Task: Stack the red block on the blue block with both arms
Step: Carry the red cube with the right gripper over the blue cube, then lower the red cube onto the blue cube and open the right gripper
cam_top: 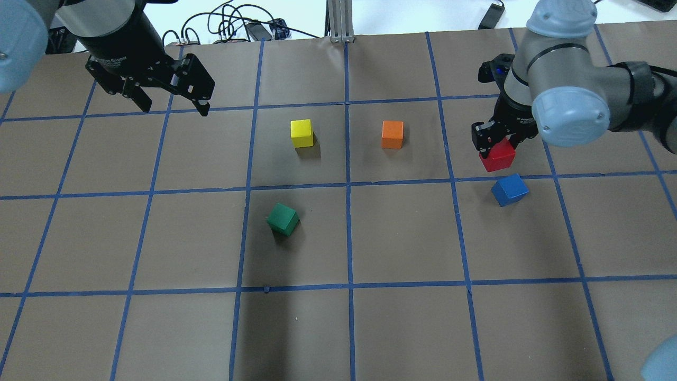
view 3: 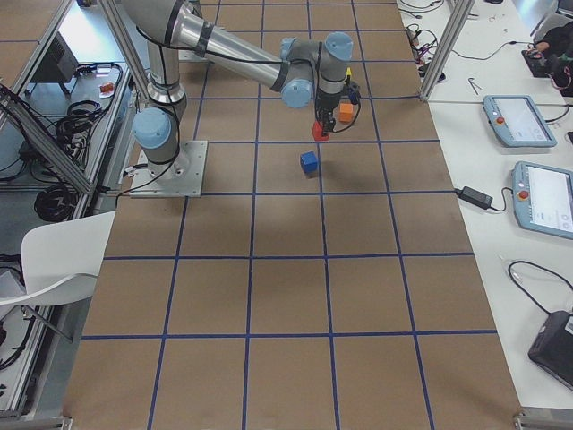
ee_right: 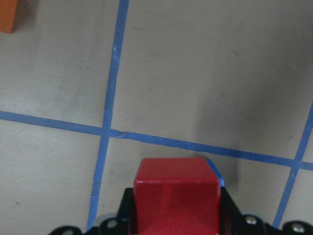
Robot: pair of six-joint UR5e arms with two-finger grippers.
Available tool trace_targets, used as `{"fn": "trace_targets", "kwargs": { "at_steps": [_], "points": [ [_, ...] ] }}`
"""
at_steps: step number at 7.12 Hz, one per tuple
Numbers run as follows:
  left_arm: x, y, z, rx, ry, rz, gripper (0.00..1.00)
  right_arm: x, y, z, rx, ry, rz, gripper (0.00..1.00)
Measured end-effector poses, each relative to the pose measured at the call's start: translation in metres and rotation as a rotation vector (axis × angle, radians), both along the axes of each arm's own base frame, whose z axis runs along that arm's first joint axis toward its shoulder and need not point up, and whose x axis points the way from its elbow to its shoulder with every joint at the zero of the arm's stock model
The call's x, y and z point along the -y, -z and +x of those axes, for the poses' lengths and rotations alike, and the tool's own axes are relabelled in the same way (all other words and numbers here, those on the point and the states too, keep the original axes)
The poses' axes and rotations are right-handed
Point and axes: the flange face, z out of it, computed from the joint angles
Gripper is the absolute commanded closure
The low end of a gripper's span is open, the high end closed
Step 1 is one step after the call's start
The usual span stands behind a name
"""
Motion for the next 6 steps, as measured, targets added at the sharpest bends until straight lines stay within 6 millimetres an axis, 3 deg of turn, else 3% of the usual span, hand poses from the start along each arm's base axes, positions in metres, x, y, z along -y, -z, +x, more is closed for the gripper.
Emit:
{"fn": "trace_targets", "kwargs": {
  "at_steps": [2,6],
  "points": [
    [0.0,0.001,-0.001,-0.001,-0.002,0.001,0.0,-0.009,0.016,-0.032,0.0,-0.073,-0.025,1.0],
    [0.0,0.002,-0.001,0.0,0.0,0.004,0.0,-0.022,0.028,-0.037,0.01,-0.093,-0.014,1.0]
  ]
}}
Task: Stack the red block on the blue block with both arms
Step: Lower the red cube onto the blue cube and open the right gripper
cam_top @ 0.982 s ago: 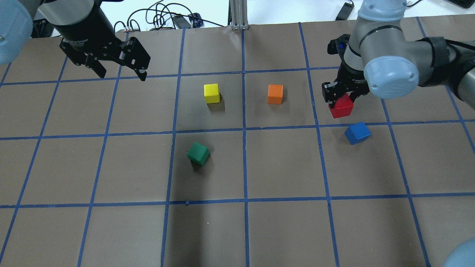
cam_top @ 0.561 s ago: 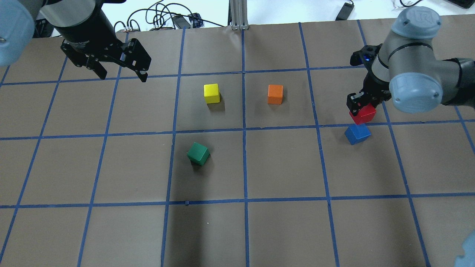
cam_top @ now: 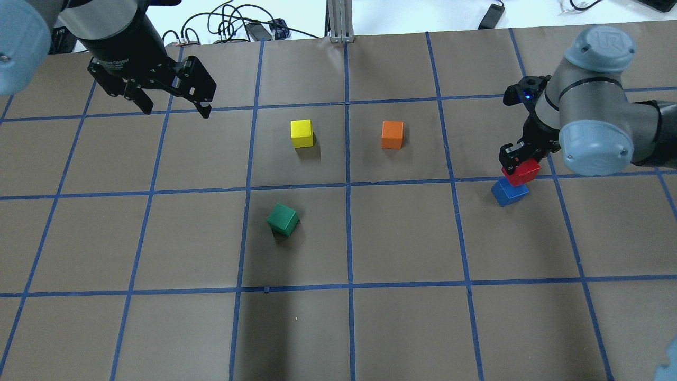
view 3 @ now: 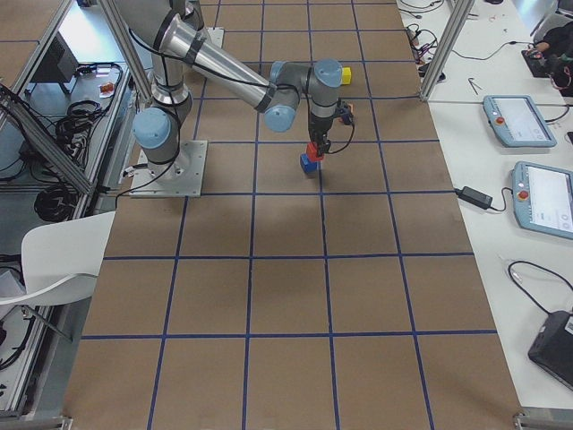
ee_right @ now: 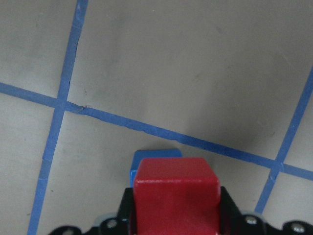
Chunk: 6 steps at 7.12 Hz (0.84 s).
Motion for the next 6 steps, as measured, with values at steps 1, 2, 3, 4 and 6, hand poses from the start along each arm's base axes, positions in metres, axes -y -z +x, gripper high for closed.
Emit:
{"fn": "trace_targets", "kwargs": {
  "at_steps": [1,2,3,4,6],
  "points": [
    [0.0,0.0001,0.0,0.0,0.002,0.0,0.0,-0.0043,0.0034,0.0011,0.005,-0.001,0.007,1.0],
    [-0.0002,-0.0001,-0.0001,0.0,0.002,0.0,0.0,-0.0082,0.0064,0.0019,0.007,-0.002,0.011,1.0],
    [-0.0003,-0.0002,-0.0001,0.0,0.002,0.0,0.0,-0.0102,0.0081,0.0023,0.007,-0.002,0.013,1.0],
    [-0.0004,-0.0003,-0.0001,-0.001,0.003,0.0,0.0,-0.0109,0.0084,0.0021,0.004,-0.002,0.014,1.0],
    [-0.0006,-0.0006,-0.0002,-0.001,0.003,0.0,0.0,-0.0115,0.0083,-0.0017,-0.001,0.004,0.014,0.8]
  ]
}}
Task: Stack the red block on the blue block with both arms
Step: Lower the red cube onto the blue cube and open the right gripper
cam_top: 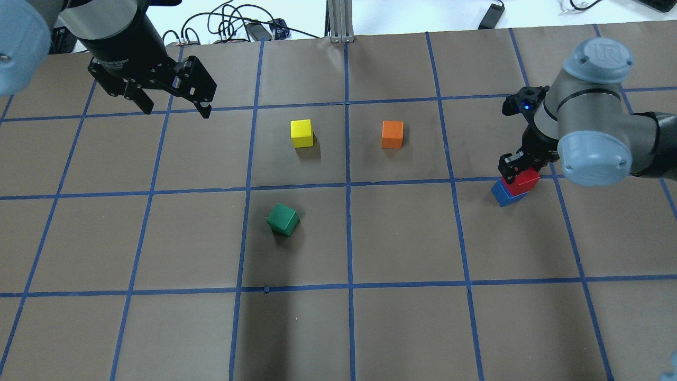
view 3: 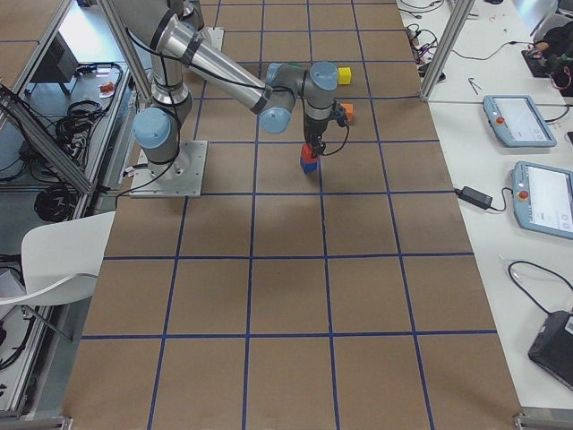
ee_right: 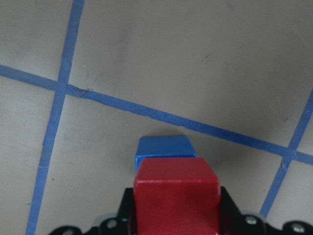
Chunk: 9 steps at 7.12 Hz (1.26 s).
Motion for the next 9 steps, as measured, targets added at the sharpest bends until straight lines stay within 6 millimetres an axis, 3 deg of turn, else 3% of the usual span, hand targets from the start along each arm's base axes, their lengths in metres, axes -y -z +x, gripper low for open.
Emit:
{"fn": "trace_targets", "kwargs": {
  "at_steps": [1,2,5,6,7,9],
  "points": [
    [-0.0001,-0.0001,0.0,0.0,0.0,0.0,0.0,-0.0001,0.0002,-0.0026,0.003,0.005,0.0,0.54],
    [0.0,0.0,0.0,0.0,0.0,0.0,0.0,0.0,0.0003,-0.004,0.005,0.008,-0.001,0.38],
    [0.0002,0.0002,0.0001,0.001,0.0,0.0,0.0,0.0003,0.0002,-0.0045,0.01,0.013,-0.001,0.38],
    [0.0003,0.0001,0.0001,0.001,0.0,0.0,0.0,0.0002,0.0,-0.0045,0.01,0.013,-0.001,0.34],
    [0.0003,0.0001,0.0001,0.001,0.0,-0.001,0.0,0.0002,0.0,-0.0045,0.01,0.014,-0.001,0.19],
    [0.0003,0.0001,0.0001,0.002,0.001,-0.001,0.0,0.0007,-0.0009,-0.0047,0.009,0.021,-0.001,0.0]
  ]
}}
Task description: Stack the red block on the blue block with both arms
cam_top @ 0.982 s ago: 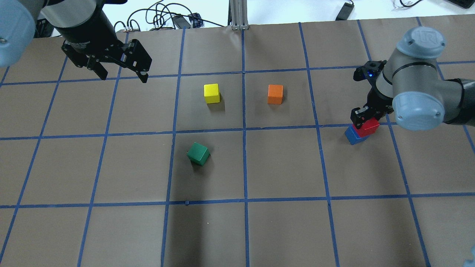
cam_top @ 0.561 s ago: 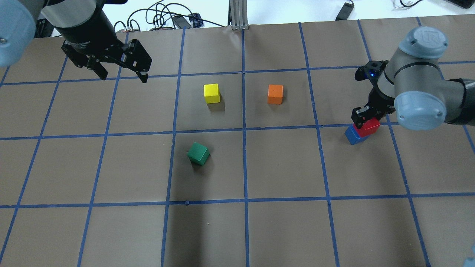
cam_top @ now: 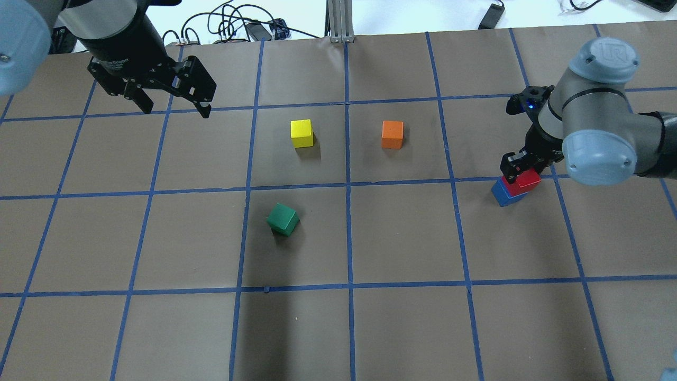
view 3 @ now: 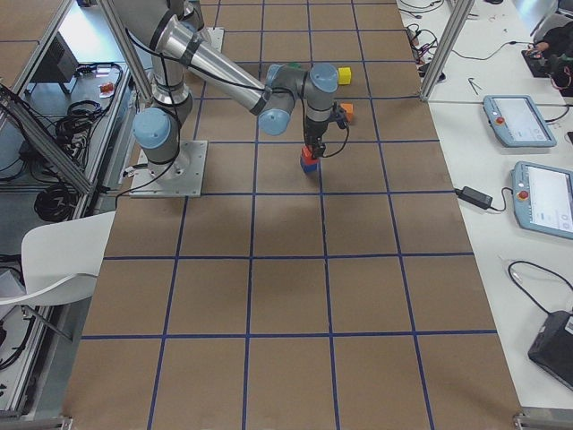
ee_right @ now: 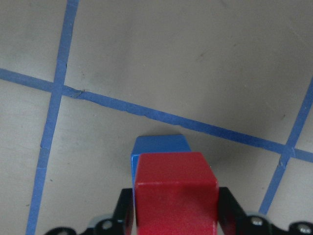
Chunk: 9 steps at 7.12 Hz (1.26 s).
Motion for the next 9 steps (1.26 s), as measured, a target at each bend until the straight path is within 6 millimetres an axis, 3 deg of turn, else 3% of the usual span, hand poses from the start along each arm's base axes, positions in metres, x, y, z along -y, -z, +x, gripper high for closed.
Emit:
{"fn": "trace_targets", "kwargs": {
  "at_steps": [3,5,7,9],
  "points": [
    [0.0,0.0,0.0,0.0,0.0,0.0,0.0,0.002,-0.005,-0.001,-0.003,0.012,-0.006,0.0],
    [0.0,0.001,0.0,0.0,0.001,0.001,0.0,0.001,-0.03,0.003,0.0,0.072,0.014,0.0],
    [0.0,0.001,0.0,0.0,0.001,0.001,0.0,-0.002,-0.085,0.008,0.009,0.12,0.061,0.0],
    [0.0,0.001,0.0,0.0,0.001,0.002,0.0,-0.008,-0.158,0.026,0.006,0.174,0.09,0.0]
  ]
}}
